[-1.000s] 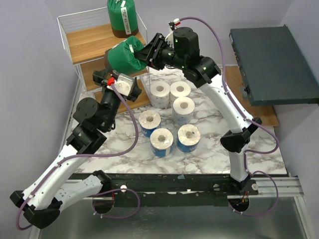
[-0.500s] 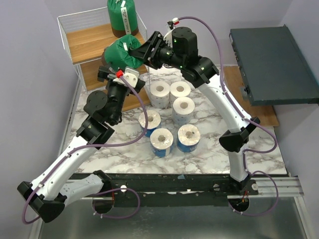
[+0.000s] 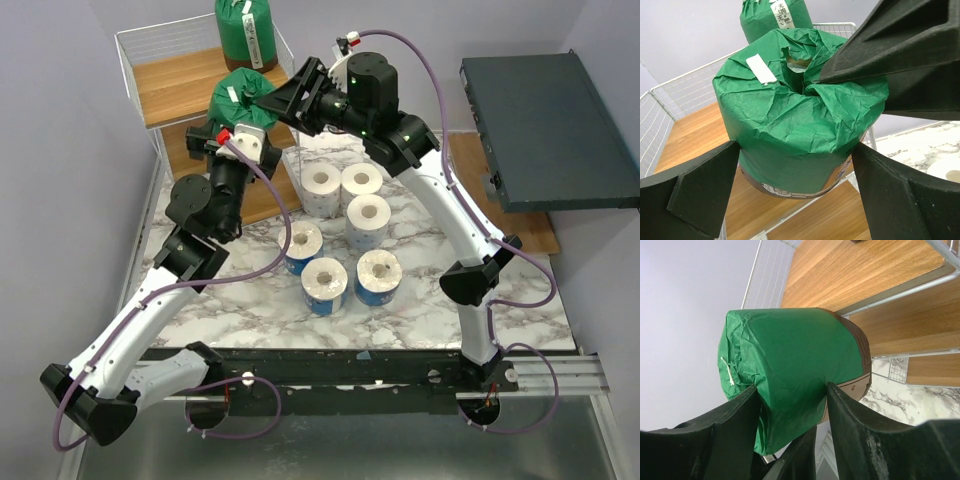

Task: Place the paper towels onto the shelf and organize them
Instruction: Place the paper towel on the shelf.

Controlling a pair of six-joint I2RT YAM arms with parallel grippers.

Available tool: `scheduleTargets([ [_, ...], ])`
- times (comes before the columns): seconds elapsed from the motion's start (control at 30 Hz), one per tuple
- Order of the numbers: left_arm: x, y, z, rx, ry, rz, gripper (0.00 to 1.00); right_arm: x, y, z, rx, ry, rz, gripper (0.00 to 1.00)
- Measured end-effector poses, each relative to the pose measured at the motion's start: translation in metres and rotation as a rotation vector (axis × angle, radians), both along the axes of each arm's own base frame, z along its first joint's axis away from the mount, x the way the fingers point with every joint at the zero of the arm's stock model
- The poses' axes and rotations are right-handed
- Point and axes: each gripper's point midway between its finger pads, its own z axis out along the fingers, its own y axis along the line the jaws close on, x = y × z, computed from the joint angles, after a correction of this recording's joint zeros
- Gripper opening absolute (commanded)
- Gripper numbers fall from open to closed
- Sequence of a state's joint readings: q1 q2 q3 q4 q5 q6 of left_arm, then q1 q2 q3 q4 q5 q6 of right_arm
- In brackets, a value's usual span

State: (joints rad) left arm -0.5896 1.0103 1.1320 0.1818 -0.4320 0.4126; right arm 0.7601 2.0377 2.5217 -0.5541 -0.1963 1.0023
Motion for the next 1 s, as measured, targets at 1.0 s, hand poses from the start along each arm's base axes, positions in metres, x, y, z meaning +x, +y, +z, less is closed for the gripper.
scheduleTargets([
  [1.0,0.014,0.020,0.007,-0.149,0.003,0.033,0.99,-0.006,-0.006,-0.014,-0.036,-0.007,0.006,0.82],
])
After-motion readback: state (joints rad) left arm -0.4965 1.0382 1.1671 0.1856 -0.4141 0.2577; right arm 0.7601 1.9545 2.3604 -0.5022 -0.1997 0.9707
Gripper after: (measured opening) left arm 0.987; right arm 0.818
